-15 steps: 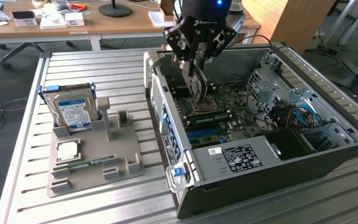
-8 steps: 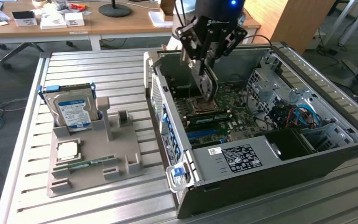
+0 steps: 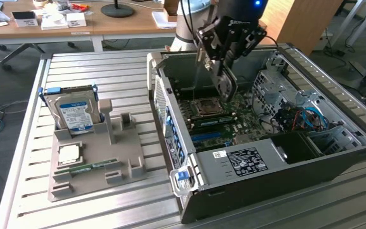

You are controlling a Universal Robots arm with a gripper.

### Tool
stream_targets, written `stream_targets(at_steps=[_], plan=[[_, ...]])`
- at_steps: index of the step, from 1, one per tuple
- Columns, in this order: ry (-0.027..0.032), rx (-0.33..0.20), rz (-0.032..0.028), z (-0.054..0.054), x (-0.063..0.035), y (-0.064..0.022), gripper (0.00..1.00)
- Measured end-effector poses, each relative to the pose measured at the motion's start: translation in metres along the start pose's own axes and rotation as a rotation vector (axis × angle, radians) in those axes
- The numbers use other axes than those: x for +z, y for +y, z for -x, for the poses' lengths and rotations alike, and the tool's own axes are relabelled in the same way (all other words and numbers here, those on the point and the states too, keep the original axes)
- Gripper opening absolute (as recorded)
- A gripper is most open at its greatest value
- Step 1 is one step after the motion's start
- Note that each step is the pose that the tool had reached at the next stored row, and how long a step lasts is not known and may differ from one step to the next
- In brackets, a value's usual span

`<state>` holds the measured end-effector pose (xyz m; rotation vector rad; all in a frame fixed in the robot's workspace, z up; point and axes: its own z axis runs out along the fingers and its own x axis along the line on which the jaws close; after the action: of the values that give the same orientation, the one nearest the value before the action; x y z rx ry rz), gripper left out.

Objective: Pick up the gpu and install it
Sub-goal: 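Pick up the gpu and move the gpu toward the slot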

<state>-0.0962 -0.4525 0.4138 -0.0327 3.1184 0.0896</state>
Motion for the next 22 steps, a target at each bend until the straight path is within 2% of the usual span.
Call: stream_targets(at_steps=[22], plan=[[-0.0001,0.000,0.0001,0.087,0.0019,-0.0017,0.27]])
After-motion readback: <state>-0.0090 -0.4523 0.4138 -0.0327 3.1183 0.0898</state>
